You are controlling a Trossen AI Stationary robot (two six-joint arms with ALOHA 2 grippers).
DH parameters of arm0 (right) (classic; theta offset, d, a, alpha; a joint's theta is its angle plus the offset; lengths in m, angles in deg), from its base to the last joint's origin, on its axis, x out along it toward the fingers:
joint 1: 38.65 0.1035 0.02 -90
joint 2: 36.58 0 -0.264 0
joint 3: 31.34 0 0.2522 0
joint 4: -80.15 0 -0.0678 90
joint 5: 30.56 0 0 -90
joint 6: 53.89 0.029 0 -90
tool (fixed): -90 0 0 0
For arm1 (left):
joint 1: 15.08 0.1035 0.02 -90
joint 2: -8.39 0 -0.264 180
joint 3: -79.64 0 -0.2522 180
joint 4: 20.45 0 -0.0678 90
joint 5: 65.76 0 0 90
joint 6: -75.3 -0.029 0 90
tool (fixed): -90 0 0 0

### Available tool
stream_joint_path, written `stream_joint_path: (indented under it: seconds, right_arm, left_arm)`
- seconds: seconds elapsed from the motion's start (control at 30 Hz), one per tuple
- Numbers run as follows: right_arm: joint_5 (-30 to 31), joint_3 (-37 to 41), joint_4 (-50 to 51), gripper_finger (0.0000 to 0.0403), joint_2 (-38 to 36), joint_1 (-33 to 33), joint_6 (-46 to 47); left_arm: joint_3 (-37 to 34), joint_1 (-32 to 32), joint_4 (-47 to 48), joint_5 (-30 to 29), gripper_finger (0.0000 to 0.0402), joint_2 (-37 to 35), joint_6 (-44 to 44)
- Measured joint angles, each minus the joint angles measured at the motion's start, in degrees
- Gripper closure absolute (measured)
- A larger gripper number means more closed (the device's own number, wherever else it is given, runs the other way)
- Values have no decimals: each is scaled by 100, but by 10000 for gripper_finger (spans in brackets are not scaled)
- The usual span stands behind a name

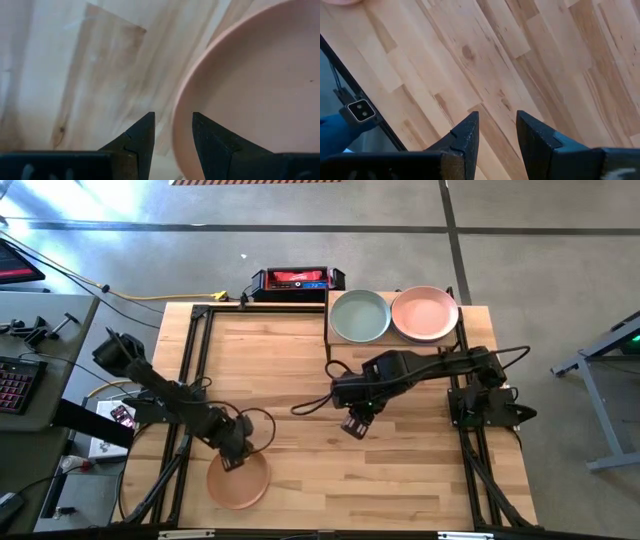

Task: Place and stack plates onto a shelf
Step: Stack the brown plate on top of the light blue plate on the shelf

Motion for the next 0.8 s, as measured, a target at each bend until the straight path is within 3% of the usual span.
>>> stream_joint_path:
  seconds: [0.53,0.8]
  right_arm:
    - [-4,0,-9,293,0,2,-7]
    - [241,0,1,293,0,0,-7]
  left_arm:
    - [33,-33,-228,174,289,969,-206]
    - [263,-25,-239,238,388,1000,-446]
